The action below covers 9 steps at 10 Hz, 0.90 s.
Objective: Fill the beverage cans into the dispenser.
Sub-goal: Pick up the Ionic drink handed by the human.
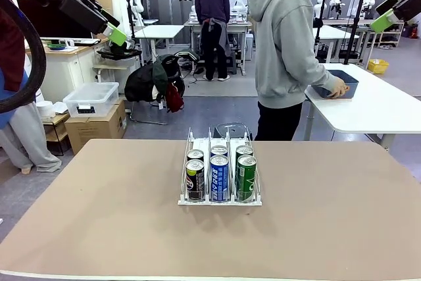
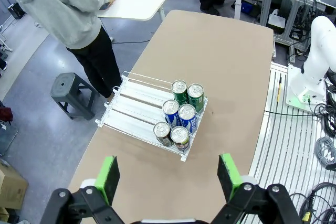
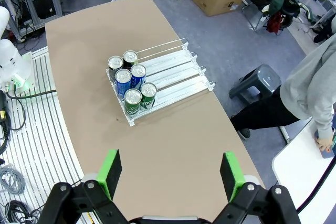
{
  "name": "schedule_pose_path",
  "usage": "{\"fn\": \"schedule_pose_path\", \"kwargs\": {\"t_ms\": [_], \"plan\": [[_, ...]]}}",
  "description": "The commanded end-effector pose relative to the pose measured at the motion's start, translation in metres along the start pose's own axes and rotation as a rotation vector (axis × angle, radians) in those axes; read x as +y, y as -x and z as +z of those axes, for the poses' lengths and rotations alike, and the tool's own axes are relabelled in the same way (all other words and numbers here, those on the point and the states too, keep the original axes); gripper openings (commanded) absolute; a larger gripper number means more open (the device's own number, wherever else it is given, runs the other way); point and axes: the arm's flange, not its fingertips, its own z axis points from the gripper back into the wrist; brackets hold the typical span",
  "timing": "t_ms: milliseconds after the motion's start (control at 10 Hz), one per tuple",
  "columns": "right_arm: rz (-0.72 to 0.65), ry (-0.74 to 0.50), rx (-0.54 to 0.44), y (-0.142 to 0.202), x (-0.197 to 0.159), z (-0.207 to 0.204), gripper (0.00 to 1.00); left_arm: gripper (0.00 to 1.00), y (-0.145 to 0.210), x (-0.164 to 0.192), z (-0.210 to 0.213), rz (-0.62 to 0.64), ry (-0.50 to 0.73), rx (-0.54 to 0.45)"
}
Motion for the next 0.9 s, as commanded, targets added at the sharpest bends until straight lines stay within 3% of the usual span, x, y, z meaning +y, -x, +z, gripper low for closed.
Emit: {"fn": "schedule_pose_path", "kwargs": {"t_ms": [0, 800], "plan": [[0.007, -0.002, 0.001, 0.0000, -0.0003, -0.0012, 1.00, 1.00, 0.0012, 0.0013, 0.0003, 0.002, -0.008, 0.005], [0.007, -0.002, 0.001, 0.0000, -0.0003, -0.0012, 1.00, 1.00, 0.0012, 0.0013, 0.0003, 0.002, -0.008, 0.005]]}}
